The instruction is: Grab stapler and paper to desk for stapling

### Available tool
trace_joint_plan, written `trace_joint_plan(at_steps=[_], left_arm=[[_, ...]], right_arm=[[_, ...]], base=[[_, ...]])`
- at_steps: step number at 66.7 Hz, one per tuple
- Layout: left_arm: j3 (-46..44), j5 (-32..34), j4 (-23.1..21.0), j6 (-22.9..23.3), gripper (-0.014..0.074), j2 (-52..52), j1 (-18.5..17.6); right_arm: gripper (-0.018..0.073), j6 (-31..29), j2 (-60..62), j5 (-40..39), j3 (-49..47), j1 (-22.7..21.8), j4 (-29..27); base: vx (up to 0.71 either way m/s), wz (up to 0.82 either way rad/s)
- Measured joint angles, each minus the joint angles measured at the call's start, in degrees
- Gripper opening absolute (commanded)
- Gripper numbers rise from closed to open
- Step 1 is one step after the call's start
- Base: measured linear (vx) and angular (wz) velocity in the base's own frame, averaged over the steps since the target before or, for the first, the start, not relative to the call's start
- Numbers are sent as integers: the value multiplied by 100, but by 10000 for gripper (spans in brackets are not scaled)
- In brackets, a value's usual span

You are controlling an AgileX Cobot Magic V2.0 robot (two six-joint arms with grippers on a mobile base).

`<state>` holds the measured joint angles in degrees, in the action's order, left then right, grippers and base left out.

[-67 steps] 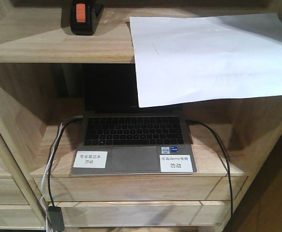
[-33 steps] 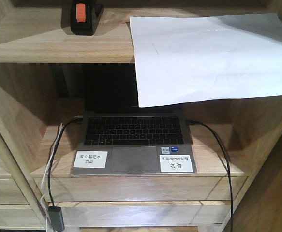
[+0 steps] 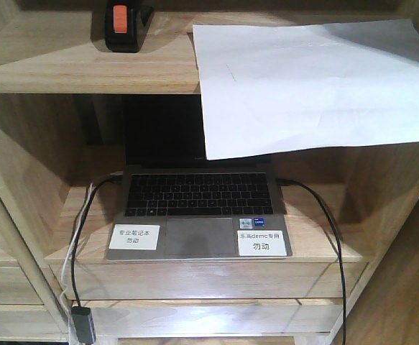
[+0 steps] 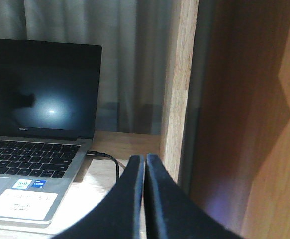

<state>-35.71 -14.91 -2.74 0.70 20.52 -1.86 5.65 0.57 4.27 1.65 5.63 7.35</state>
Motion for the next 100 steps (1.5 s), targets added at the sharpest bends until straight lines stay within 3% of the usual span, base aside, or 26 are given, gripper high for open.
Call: trace_joint_plan(at_steps=[13, 29, 37, 78, 88, 100], left_arm=[[0, -35, 0, 0, 77, 0, 0], [0, -35, 0, 0, 350, 0, 0], [0, -35, 0, 0, 431, 0, 0], [-5, -35, -48, -103, 432, 6, -54], [-174, -85, -121, -393, 432, 225, -361], [-664, -125, -761, -447, 432, 877, -755]], right_arm=[[-9, 0, 0, 0, 0, 0, 0], [-9, 0, 0, 0, 0, 0, 0], [-9, 0, 0, 0, 0, 0, 0], [-9, 0, 0, 0, 0, 0, 0], [-9, 0, 0, 0, 0, 0, 0], [-9, 0, 0, 0, 0, 0, 0]], base=[[0, 0], [0, 0], [0, 0], [0, 0], [0, 0], [0, 0]])
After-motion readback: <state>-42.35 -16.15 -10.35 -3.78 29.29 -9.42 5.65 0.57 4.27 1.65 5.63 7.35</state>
